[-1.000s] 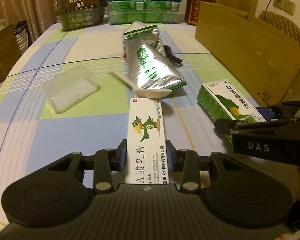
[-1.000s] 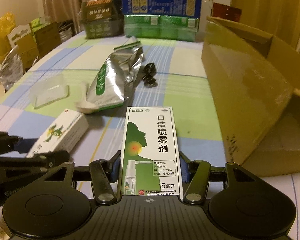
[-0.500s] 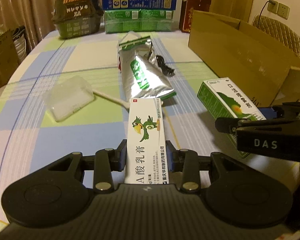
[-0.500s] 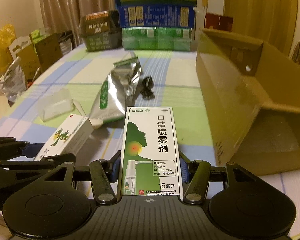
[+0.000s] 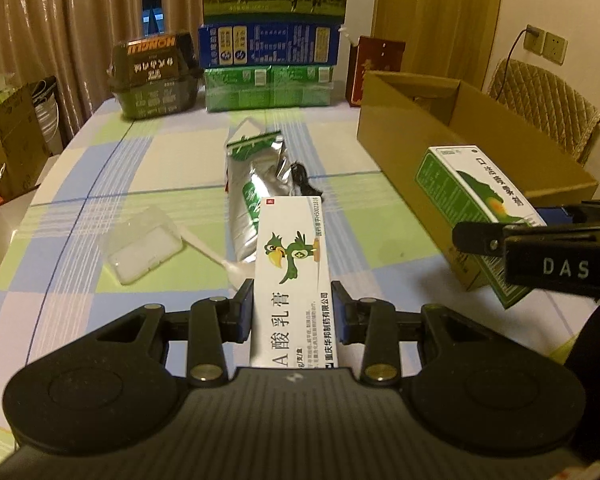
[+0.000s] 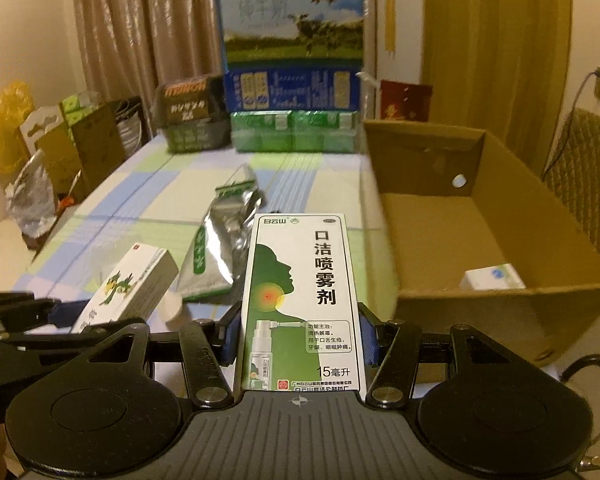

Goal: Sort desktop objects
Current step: 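Carry both held boxes over the cardboard box with both grippers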

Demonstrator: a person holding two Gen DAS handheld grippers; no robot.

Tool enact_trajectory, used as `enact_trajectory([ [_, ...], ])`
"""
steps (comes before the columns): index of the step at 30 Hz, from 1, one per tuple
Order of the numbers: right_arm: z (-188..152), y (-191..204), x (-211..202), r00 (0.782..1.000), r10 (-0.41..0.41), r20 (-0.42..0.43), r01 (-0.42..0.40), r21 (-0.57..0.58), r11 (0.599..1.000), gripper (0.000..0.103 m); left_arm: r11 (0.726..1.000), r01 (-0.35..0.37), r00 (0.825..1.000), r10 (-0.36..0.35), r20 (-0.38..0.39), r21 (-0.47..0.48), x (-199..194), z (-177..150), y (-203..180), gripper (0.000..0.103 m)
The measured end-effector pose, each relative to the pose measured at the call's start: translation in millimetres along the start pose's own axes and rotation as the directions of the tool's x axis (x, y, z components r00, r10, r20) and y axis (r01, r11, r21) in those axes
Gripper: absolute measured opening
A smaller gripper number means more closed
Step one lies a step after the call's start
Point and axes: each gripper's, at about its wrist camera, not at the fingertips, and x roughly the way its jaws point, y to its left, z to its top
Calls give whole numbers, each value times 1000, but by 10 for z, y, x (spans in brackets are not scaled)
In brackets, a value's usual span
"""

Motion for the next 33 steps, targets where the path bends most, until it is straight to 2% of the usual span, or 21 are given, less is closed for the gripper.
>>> enact_trajectory([
  [6, 190, -211, -261, 998, -33, 53, 33, 11, 999, 53, 1000, 23, 999, -23, 28, 8, -181, 193, -215, 33],
  [14, 412, -682, -493, 986, -140, 91, 137, 44, 990, 53, 994, 87, 993, -91, 69, 59, -278, 484, -603, 33],
  [22, 515, -1086, -555, 975, -209, 71, 203, 80, 976, 53, 984, 153, 984, -160, 78, 94, -265, 714, -964, 33],
  [33, 472, -1386, -509, 972, -230, 46, 224, 112, 968, 53, 975, 189, 979, -196, 51, 114, -65, 852, -1278, 33],
])
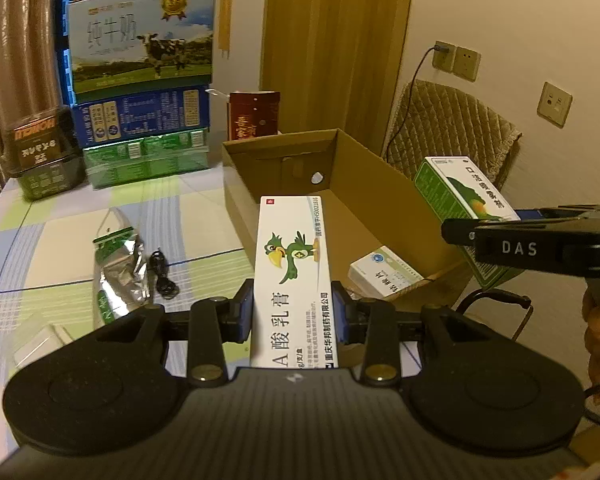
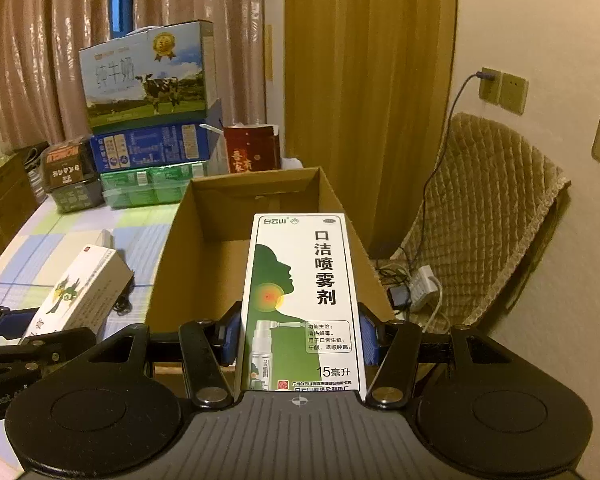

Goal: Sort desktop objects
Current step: 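Carry both held boxes over the cardboard box with both grippers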

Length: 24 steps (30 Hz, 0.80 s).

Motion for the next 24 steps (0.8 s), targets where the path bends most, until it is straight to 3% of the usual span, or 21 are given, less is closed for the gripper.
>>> enact_trajectory([
  [24, 175, -340, 433, 999, 23, -33, -22, 16, 1000, 53, 999, 35, 999, -36, -35, -29, 572, 327, -210, 33],
])
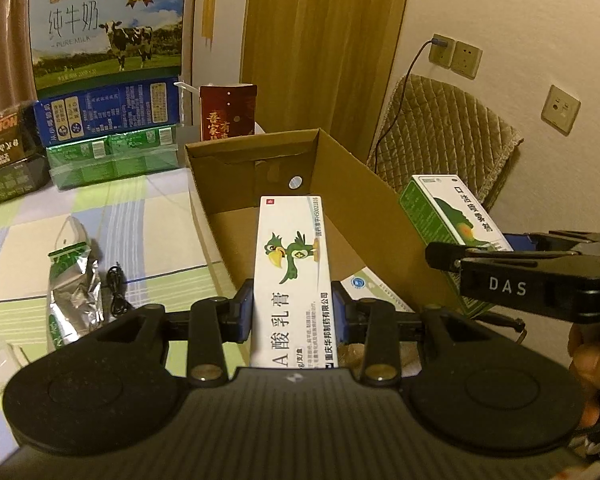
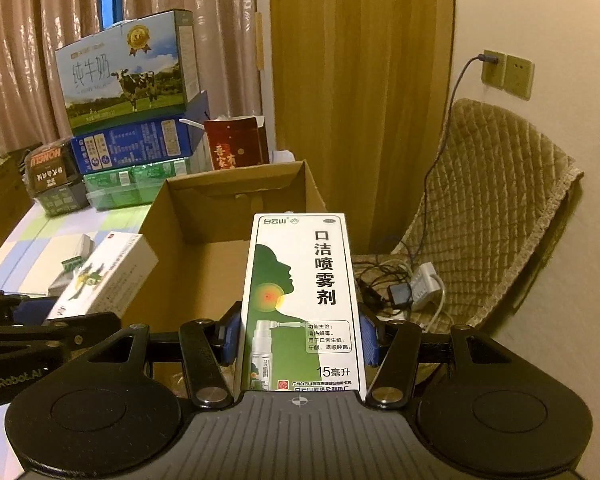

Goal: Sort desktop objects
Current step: 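Carry both held boxes over the cardboard box with both grippers, then open both grippers to drop the boxes into the cardboard box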

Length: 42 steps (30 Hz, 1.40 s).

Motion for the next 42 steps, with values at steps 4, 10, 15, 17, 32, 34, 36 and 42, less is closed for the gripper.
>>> enact_trajectory([
  [4, 68, -9, 122, 1000, 11, -6, -11, -5, 1000, 53, 1000, -1, 1000, 1, -3, -3, 117, 66, -19, 33],
  [10, 117, -33, 268, 1000, 8, -16, -8, -18, 1000, 53, 1000, 10, 1000, -10, -17, -25, 288, 114, -16, 33],
  [15, 109, -54, 358, 1000, 3, -28, -4, -19, 1000, 53, 999, 17, 999, -19, -28, -45, 399, 112, 8, 33],
  [17, 97, -57, 374, 1000, 1, -30, -1, -21, 1000, 53, 999, 16, 999, -17, -30, -45, 426, 108, 17, 33],
  [32, 66, -5, 428, 999, 10, -45, -11, -26, 1000, 53, 995, -21, 1000, 20, -18, -95, 306, 86, 246, 33],
  [34, 66, 17, 442, 999, 16, -49, -17, -26, 1000, 53, 994, -28, 1000, 26, -15, -108, 259, 73, 288, 33],
  [36, 74, 37, 459, 998, 21, -53, -22, -26, 999, 53, 992, -32, 999, 31, -11, -118, 214, 64, 323, 33],
  [42, 115, 88, 490, 997, 62, -38, -62, -13, 998, 56, 992, -47, 999, 46, -8, -121, 149, 26, 391, 34],
])
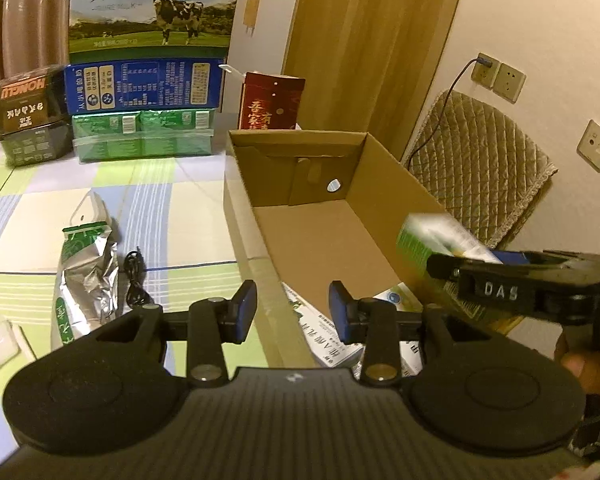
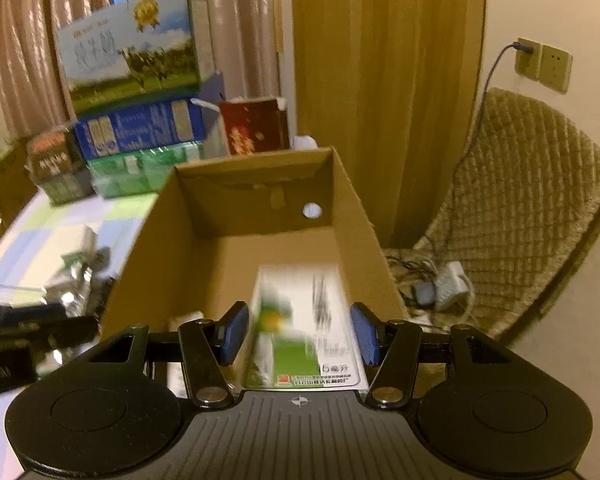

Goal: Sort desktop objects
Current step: 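Open both grippers to drop the boxes into the cardboard box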

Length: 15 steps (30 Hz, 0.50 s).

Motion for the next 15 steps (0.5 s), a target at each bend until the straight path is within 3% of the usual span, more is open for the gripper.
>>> enact_trajectory([
  [2, 7, 6, -26, 1000, 8, 16, -8, 5, 1000, 74, 1000, -10, 1000, 10, -1, -1, -14, -19, 26, 41],
  [15, -212, 1, -507, 997, -9, 74, 5, 57, 998, 77, 999, -47, 999, 47, 5, -20, -318, -204, 221, 51],
])
